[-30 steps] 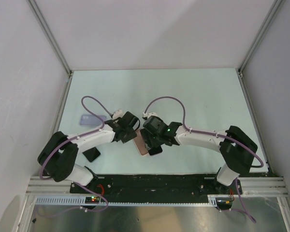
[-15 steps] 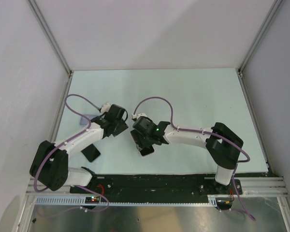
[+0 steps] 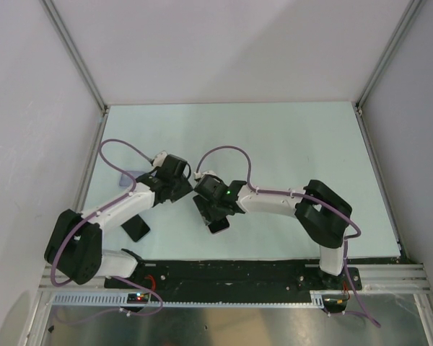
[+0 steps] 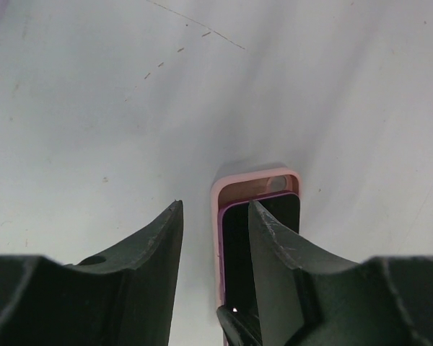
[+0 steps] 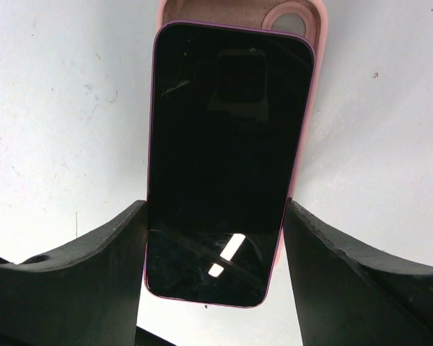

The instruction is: Put the phone into the phone case

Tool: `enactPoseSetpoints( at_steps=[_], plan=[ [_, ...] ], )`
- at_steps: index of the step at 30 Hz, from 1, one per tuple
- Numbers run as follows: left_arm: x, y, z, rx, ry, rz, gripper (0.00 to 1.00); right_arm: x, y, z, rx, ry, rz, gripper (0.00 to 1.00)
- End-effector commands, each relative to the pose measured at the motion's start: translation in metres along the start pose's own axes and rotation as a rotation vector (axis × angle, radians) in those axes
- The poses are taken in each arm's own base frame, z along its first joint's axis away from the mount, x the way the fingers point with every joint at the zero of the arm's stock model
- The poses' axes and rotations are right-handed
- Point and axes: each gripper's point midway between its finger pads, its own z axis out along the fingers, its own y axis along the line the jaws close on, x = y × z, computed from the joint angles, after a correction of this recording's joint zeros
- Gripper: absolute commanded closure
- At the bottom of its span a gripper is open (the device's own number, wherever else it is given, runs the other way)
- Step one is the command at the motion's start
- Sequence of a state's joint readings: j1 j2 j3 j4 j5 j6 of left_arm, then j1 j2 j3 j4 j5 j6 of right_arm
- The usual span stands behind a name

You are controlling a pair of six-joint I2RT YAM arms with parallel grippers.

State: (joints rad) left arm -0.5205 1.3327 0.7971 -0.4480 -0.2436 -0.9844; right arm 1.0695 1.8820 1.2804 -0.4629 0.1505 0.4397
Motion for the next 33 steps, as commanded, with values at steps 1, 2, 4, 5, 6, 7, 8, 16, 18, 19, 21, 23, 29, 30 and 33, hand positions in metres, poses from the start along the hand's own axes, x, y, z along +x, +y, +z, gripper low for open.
enactPoseSetpoints(
  at_steps=[1, 2, 4, 5, 6, 7, 8, 16, 18, 19, 21, 23, 29, 30, 33],
  plan=[
    [-0.001, -0.007, 0.002, 0.039, -0.001, 0.016, 0.55, -0.024, 0.005, -0.005, -0.009, -0.057, 0.005, 0.7],
    [0.0, -0.006, 0.003, 0.039, 0.001, 0.017, 0.55, -0.024, 0.006, -0.004, -0.012, -0.053, 0.005, 0.69],
    [0.002, -0.006, 0.004, 0.04, 0.006, 0.018, 0.55, -0.023, 0.006, -0.001, -0.013, -0.044, 0.003, 0.67],
    [0.002, -0.005, 0.005, 0.041, 0.008, 0.018, 0.55, -0.022, 0.006, -0.001, -0.013, -0.041, 0.003, 0.66],
    [0.003, -0.005, 0.005, 0.042, 0.012, 0.018, 0.55, -0.022, 0.006, 0.0, -0.013, -0.04, 0.004, 0.64],
    [0.004, -0.005, 0.006, 0.043, 0.013, 0.019, 0.55, -0.022, 0.006, 0.001, -0.013, -0.039, 0.004, 0.63],
    [0.004, -0.006, 0.006, 0.045, 0.014, 0.019, 0.55, -0.022, 0.006, 0.001, -0.012, -0.04, 0.005, 0.62],
    [0.008, -0.004, 0.01, 0.038, 0.026, 0.023, 0.55, -0.03, -0.005, 0.0, 0.016, -0.056, 0.041, 0.6],
    [0.009, -0.004, 0.011, 0.036, 0.029, 0.023, 0.55, -0.031, -0.006, 0.0, 0.016, -0.057, 0.044, 0.59],
    [0.009, -0.003, 0.012, 0.037, 0.031, 0.023, 0.55, -0.031, -0.006, 0.0, 0.017, -0.057, 0.045, 0.58],
    [0.011, -0.003, 0.012, 0.037, 0.036, 0.025, 0.55, -0.033, -0.007, 0.0, 0.017, -0.061, 0.05, 0.55],
    [0.013, -0.001, 0.013, 0.038, 0.039, 0.028, 0.56, -0.034, -0.008, 0.0, 0.016, -0.063, 0.053, 0.51],
    [0.022, 0.007, 0.014, 0.041, 0.054, 0.027, 0.59, -0.041, -0.009, -0.001, 0.006, -0.084, 0.06, 0.37],
    [0.025, 0.009, 0.015, 0.041, 0.059, 0.027, 0.59, -0.042, -0.01, -0.001, 0.004, -0.085, 0.058, 0.33],
    [0.032, 0.012, 0.015, 0.053, 0.072, 0.025, 0.62, -0.046, -0.009, -0.002, -0.009, -0.096, 0.056, 0.22]
  ],
)
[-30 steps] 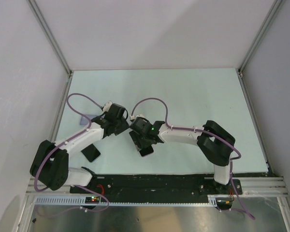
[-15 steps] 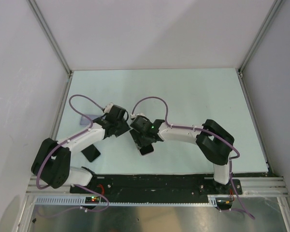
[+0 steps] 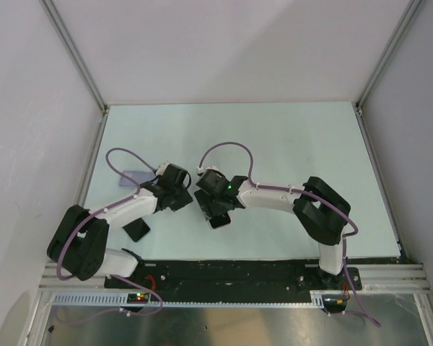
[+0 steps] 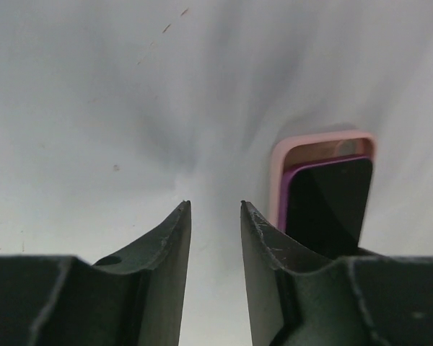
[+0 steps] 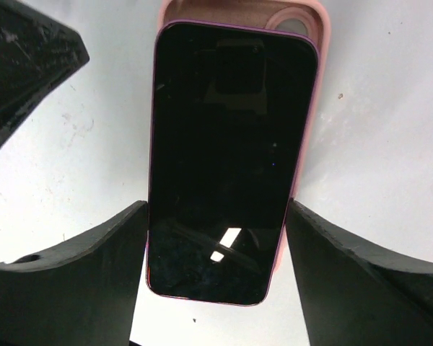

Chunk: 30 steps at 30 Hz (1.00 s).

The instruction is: Put the phone into the phone case

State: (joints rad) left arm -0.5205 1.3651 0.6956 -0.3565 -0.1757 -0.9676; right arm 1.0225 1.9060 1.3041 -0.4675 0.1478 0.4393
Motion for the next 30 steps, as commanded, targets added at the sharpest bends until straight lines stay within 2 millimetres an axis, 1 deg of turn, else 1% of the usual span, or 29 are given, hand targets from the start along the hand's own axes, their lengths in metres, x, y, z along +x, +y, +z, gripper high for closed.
enactPoseSetpoints(
  at_steps=[1, 5, 9, 11, 14, 16, 18, 20, 23, 26, 30],
  plan=[
    [0.003, -0.004, -0.003, 0.054, -0.003, 0.0, 0.64, -0.037, 0.009, -0.011, -0.04, -0.102, 0.017, 0.19],
    [0.011, -0.006, -0.004, 0.084, 0.016, 0.006, 0.68, -0.044, 0.015, -0.017, -0.078, -0.126, 0.011, 0.11],
    [0.015, -0.012, -0.005, 0.107, 0.029, 0.013, 0.73, -0.051, 0.015, -0.023, -0.103, -0.142, 0.022, 0.09],
    [0.016, -0.014, -0.006, 0.12, 0.036, 0.011, 0.75, -0.056, 0.009, -0.028, -0.102, -0.159, 0.039, 0.09],
    [0.018, -0.019, -0.006, 0.137, 0.046, 0.009, 0.8, -0.065, -0.006, -0.039, -0.117, -0.186, 0.094, 0.11],
    [0.019, -0.023, -0.006, 0.147, 0.051, 0.012, 0.84, -0.071, -0.014, -0.047, -0.137, -0.208, 0.131, 0.14],
    [0.02, -0.028, -0.006, 0.157, 0.057, 0.018, 0.89, -0.076, -0.021, -0.05, -0.148, -0.216, 0.157, 0.18],
    [0.022, -0.033, -0.006, 0.165, 0.065, 0.023, 0.92, -0.078, -0.027, -0.048, -0.15, -0.213, 0.178, 0.24],
    [0.024, -0.04, -0.007, 0.175, 0.073, 0.028, 0.97, -0.077, -0.025, -0.042, -0.183, -0.192, 0.19, 0.33],
    [0.027, -0.042, -0.006, 0.175, 0.082, 0.031, 0.99, -0.075, -0.026, -0.035, -0.193, -0.178, 0.199, 0.38],
    [0.028, -0.046, -0.005, 0.179, 0.087, 0.034, 1.0, -0.075, -0.03, -0.025, -0.2, -0.166, 0.216, 0.44]
  ],
)
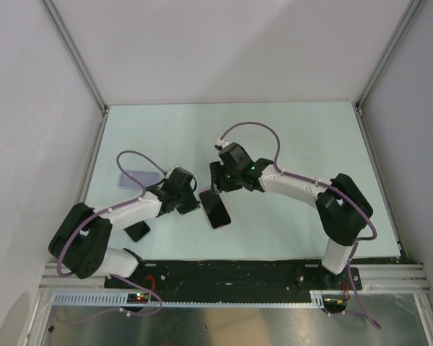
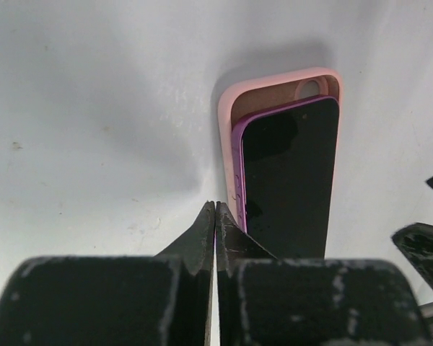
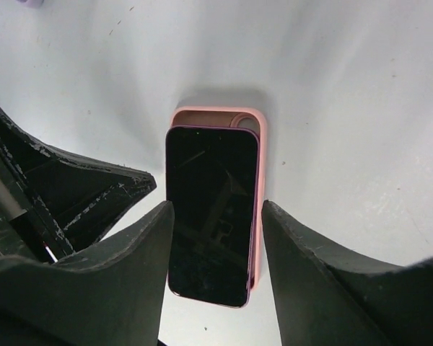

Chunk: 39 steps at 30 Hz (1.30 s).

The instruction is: Put the phone into the phone case

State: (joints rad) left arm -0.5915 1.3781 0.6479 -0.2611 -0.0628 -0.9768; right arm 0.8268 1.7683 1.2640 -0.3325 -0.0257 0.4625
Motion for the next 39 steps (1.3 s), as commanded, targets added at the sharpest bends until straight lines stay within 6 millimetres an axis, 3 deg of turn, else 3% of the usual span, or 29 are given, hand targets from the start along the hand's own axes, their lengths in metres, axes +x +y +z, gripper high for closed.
enactPoseSetpoints(
  at_steps=[1, 8, 13, 39],
  plan=[
    [-0.009, -0.025, -0.003, 0.06, -0.016, -0.008, 1.0, -0.002, 0.001, 0.013, -0.04, 0.005, 0.029, 0.45],
    [-0.009, -0.028, 0.0, 0.06, -0.008, -0.004, 1.0, 0.009, -0.013, 0.033, -0.017, 0.047, 0.047, 0.56],
    [-0.009, -0.031, 0.003, 0.056, -0.002, 0.0, 1.0, 0.014, -0.019, 0.044, -0.014, 0.063, 0.059, 0.57],
    [-0.003, -0.037, 0.037, -0.003, 0.028, -0.006, 1.0, 0.031, -0.034, 0.073, 0.012, 0.119, 0.081, 0.75]
  ],
)
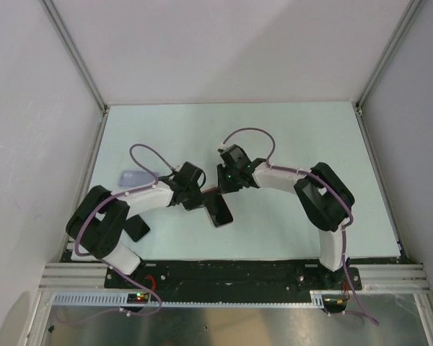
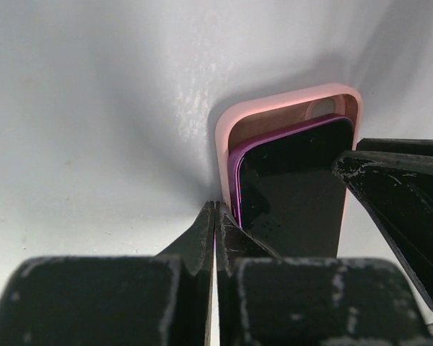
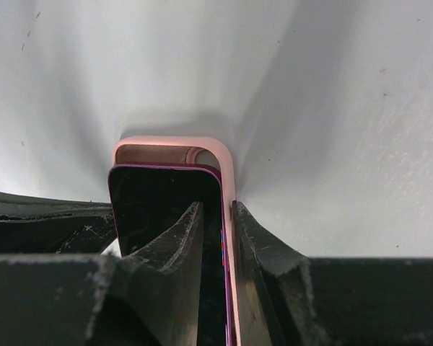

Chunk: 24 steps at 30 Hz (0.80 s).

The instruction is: Put the phone into the phone case

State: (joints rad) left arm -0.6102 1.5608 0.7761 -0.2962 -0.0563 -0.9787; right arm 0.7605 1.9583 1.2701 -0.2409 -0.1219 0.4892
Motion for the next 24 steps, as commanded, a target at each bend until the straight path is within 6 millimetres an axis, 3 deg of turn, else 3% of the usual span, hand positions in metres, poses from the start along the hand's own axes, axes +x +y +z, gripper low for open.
enactPoseSetpoints(
  at_steps=[1, 8, 15, 21, 24],
  plan=[
    [-0.007, -0.026, 0.011, 0.059, -0.034, -0.025, 1.0, 0.005, -0.004, 0.017, 0.017, 0.015, -0.004, 0.76],
    [-0.005, -0.021, 0.015, 0.048, -0.045, -0.019, 1.0, 0.01, 0.001, 0.024, 0.027, 0.031, -0.033, 0.77],
    [-0.016, -0.024, -0.01, 0.098, -0.107, -0.005, 1.0, 0.011, 0.015, 0.033, 0.01, 0.04, -0.103, 0.77],
    [-0.024, 0.0, -0.039, 0.073, -0.208, -0.043, 0.98, 0.01, 0.04, 0.042, -0.036, 0.049, -0.215, 0.77],
    [-0.035, 0.006, -0.049, 0.073, -0.249, -0.049, 0.97, 0.009, 0.04, 0.045, -0.012, 0.053, -0.228, 0.76]
  ],
)
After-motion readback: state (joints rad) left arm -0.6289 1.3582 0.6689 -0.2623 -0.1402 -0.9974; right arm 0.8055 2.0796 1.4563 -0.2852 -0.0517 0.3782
